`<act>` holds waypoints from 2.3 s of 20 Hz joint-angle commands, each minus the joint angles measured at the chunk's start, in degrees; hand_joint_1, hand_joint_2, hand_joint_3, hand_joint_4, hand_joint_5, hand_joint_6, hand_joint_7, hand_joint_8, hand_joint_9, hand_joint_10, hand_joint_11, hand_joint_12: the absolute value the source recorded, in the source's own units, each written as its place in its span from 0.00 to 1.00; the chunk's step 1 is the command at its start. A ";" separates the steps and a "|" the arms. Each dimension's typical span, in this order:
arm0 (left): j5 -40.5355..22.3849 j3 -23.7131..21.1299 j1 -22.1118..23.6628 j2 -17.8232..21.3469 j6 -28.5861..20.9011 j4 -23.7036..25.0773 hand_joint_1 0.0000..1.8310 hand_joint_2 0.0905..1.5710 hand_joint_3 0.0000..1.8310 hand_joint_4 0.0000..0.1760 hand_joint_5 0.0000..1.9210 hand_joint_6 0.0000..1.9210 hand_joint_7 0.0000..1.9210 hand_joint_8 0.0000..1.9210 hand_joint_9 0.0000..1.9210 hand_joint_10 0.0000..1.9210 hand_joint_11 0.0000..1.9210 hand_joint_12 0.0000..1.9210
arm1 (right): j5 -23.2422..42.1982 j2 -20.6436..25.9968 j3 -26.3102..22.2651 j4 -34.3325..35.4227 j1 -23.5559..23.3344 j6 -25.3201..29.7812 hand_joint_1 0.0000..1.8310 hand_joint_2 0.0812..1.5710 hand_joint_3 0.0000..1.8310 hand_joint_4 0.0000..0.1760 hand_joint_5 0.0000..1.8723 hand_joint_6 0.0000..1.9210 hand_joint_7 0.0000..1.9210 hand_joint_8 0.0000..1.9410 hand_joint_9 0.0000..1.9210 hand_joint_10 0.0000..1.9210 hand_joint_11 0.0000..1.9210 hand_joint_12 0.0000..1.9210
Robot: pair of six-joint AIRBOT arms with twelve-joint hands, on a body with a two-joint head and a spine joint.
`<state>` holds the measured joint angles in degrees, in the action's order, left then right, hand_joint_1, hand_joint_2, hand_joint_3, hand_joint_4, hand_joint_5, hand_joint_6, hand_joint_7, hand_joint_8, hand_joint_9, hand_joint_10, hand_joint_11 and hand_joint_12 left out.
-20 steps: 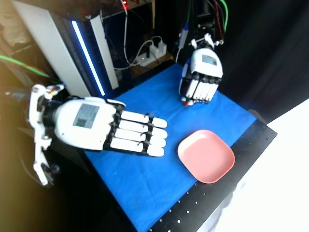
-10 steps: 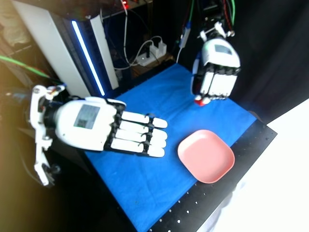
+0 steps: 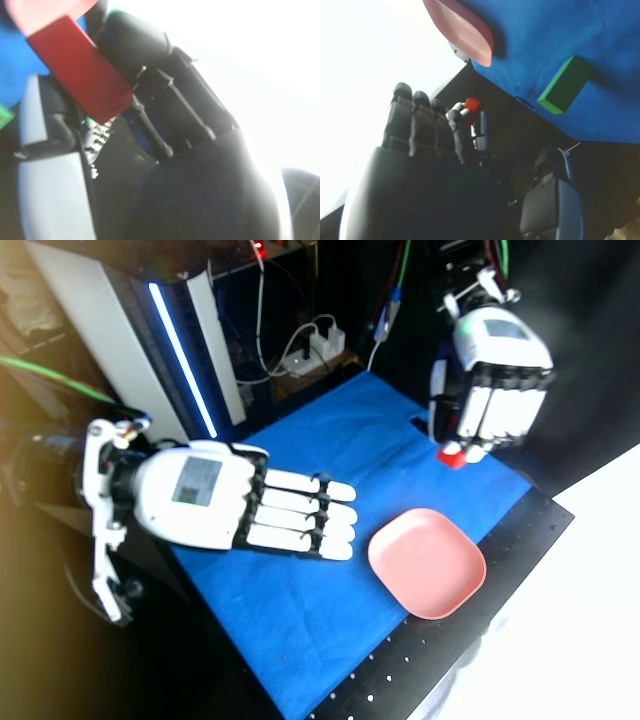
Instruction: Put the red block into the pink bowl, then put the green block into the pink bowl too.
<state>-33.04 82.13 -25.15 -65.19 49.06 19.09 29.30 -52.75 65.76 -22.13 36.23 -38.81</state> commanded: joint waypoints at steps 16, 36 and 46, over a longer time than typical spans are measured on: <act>-5.69 6.14 4.39 -5.33 0.62 -1.11 0.71 0.61 0.00 0.00 0.60 0.29 0.74 0.17 0.82 0.03 0.62 0.48 | 7.60 -4.48 2.37 0.52 -0.93 0.20 0.11 0.53 0.00 0.23 0.00 0.00 0.00 0.00 0.00 0.00 0.00 0.04; -8.00 12.98 0.67 -15.87 -2.74 -3.39 0.69 0.63 0.00 0.14 0.63 0.27 0.60 0.40 0.57 0.34 0.40 0.71 | 8.80 -8.17 3.06 -1.55 -0.93 0.71 0.08 0.51 0.00 0.50 0.00 0.00 0.00 0.00 0.00 0.00 0.00 0.00; -7.37 14.91 -1.00 -17.77 -3.73 -4.53 0.76 0.65 0.00 0.00 0.57 0.42 0.58 0.35 0.53 0.53 0.41 0.66 | 9.24 -8.42 3.06 -2.55 -0.93 2.30 0.00 0.51 0.00 0.35 0.00 0.00 0.00 0.00 0.00 0.00 0.02 0.01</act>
<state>-33.61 96.66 -26.50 -82.83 45.41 16.08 32.08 -60.97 68.71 -26.20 36.23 -37.01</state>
